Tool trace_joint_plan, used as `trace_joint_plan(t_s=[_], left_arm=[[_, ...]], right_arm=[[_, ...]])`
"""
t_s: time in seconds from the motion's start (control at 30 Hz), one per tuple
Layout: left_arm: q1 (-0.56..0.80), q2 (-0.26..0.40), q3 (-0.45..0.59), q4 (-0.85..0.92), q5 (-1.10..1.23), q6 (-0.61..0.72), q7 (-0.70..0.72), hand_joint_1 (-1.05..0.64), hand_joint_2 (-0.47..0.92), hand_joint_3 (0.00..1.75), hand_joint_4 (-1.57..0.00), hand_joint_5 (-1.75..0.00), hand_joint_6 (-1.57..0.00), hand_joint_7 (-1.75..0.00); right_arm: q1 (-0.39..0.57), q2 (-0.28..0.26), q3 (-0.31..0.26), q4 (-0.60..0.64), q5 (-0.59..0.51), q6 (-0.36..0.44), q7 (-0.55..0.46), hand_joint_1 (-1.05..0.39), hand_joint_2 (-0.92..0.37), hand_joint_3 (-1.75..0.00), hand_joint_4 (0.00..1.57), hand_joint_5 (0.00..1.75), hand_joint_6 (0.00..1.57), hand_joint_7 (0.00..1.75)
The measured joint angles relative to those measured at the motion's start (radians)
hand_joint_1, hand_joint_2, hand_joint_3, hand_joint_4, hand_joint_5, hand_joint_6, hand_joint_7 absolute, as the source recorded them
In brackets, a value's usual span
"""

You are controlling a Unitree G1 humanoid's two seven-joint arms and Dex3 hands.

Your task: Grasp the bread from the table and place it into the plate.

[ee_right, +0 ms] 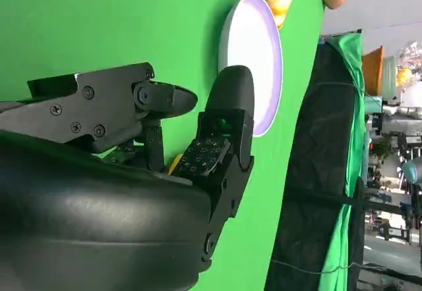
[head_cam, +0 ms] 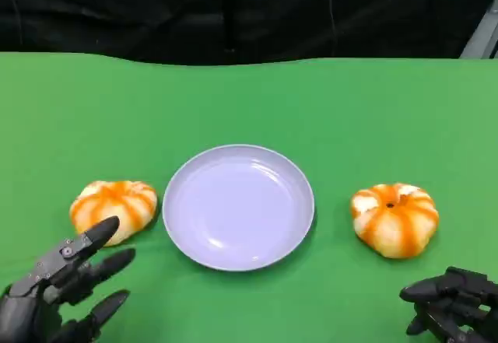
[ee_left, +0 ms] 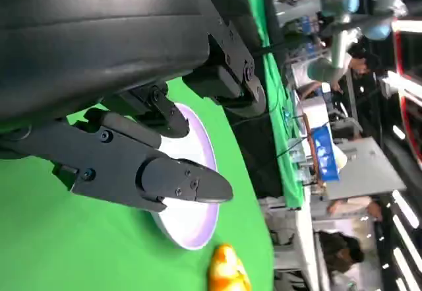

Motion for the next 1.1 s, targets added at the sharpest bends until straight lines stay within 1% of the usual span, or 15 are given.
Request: trace_joint_plan(t_s=[0.13,0.23,0.37,0.73,0.83,0.87,0.97,1.07,1.1], left_arm=[[-0.058,0.04,0.03,0.032,0.095,-0.092,0.064,-0.59,0.92,0.19,-0.61,-0.02,-0.45,0.0],[-0.078,0.048,0.036,0.052,0.156,-0.122,0.105,-0.61,0.92,0.19,-0.59,0.0,-0.44,0.0],[-0.125,0.081,0.054,0.063,0.249,-0.168,0.18,-0.61,0.92,0.18,-0.58,0.0,-0.45,0.0],[-0.132,0.099,0.036,0.082,0.278,-0.187,0.239,-0.61,0.92,0.18,-0.58,0.0,-0.45,0.0],[-0.133,0.102,0.028,0.082,0.284,-0.187,0.249,-0.61,0.92,0.17,-0.59,-0.01,-0.46,-0.01],[-0.134,0.104,0.026,0.082,0.289,-0.187,0.254,-0.61,0.92,0.16,-0.58,0.0,-0.52,-0.03],[-0.141,0.13,0.039,0.055,0.506,-0.158,0.368,-0.64,0.92,0.15,-0.58,0.0,-0.57,-0.04],[-0.159,0.175,0.041,0.008,0.763,-0.082,0.517,-0.64,0.92,0.13,-0.58,0.0,-0.59,-0.03],[-0.167,0.19,0.036,0.0,0.809,-0.06,0.556,-0.64,0.92,0.12,-0.58,0.0,-0.59,-0.03]], right_arm=[[0.0,0.0,-0.001,0.001,-0.001,0.0,-0.001,0.0,-0.92,-0.38,0.72,1.34,0.95,0.58],[0.0,0.0,-0.001,0.001,-0.002,0.0,-0.001,0.0,-0.92,-0.38,0.72,1.34,0.96,0.58],[0.0,0.0,-0.001,0.001,-0.003,0.0,-0.002,0.0,-0.92,-0.39,0.72,1.35,0.96,0.58],[0.003,0.0,-0.001,0.001,-0.003,0.0,-0.003,0.0,-0.92,-0.39,0.72,1.35,0.96,0.58],[0.003,0.0,-0.001,0.001,-0.003,0.0,-0.003,0.0,-0.92,-0.39,0.72,1.34,0.96,0.58],[0.004,0.0,-0.001,0.0,-0.003,0.0,-0.003,0.0,-0.92,-0.39,0.72,1.34,0.96,0.58],[0.006,0.0,0.0,-0.001,-0.004,0.0,-0.003,0.01,-0.92,-0.39,0.72,1.34,0.96,0.58],[0.007,0.0,0.0,-0.001,-0.004,0.0,-0.003,0.01,-0.92,-0.4,0.73,1.33,0.97,0.58],[0.009,0.0,0.0,-0.001,-0.004,0.0,-0.003,0.01,-0.92,-0.4,0.73,1.33,0.97,0.58]])
